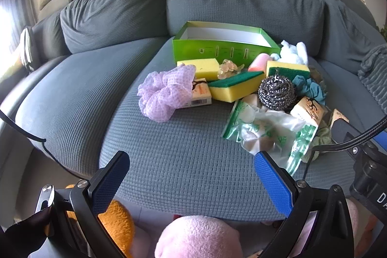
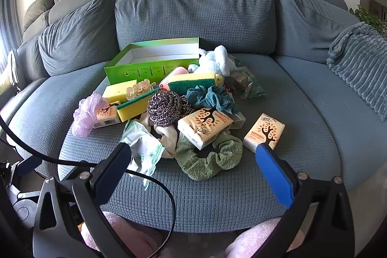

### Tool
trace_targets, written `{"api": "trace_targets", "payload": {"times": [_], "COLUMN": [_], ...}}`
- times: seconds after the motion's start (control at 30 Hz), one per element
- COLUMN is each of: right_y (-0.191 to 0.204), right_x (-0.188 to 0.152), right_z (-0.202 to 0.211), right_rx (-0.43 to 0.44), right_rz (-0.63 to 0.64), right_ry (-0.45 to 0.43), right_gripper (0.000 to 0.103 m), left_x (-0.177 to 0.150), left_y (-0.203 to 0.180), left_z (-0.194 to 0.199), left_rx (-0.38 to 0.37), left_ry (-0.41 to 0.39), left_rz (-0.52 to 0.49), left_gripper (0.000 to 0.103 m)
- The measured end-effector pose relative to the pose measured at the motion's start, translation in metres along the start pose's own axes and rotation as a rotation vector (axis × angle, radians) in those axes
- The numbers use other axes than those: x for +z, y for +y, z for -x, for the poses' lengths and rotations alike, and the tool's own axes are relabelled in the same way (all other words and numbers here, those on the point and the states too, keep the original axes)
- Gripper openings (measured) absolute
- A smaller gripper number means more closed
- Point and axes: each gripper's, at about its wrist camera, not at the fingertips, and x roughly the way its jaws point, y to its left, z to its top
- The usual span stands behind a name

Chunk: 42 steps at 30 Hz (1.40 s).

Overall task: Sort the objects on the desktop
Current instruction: 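Move both tools toward the pile of items beside the green box, then close the right gripper on the clear green-printed plastic bag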

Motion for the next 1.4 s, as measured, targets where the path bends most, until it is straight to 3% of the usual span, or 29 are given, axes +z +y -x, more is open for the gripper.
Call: {"api": "trace_targets", "payload": {"times": [0.37,0.5,0.6,0.67,0.7,0.93,1.4], "right_y": [0.000,0.001,0.003,0.003,0.003,0.001,-0.005], "right_x": [-0.001,-0.002,-0.004,-0.005,-0.006,-0.008,-0.011], "right_z": [-0.004,-0.009,-0.016,-0.021,-0.023,-0.038,-0.066], "right_rx": [0.041,0.067,0.098,0.127,0.134,0.173,0.219], "right_rz": [-0.008,-0.007,-0.007,-0.020,-0.022,-0.059,-0.123], "right_ry": [0.006,0.020,0.046,0.066,0.070,0.105,0.176], "right_gripper": [0.103,0.095,0.087,0.087,0.087,0.082,0.077], "left_x": [0.000,0.000,-0.001,-0.001,0.000,0.001,0.006], "left_y": [-0.003,-0.004,-0.005,-0.006,-0.007,-0.004,-0.011], "left_z": [-0.002,-0.005,-0.007,-0.008,-0.011,-0.021,-0.042], "left_rx": [-0.013,-0.030,-0.061,-0.084,-0.101,-0.179,-0.376], "left_ry": [-0.006,-0.006,-0.011,-0.017,-0.007,-0.007,-0.022], "left_rz": [-0.023,-0.040,-0.050,-0.066,-0.075,-0.059,-0.158], "left_gripper": [0.103,0.103,0.100,0.082,0.081,0.081,0.081]}}
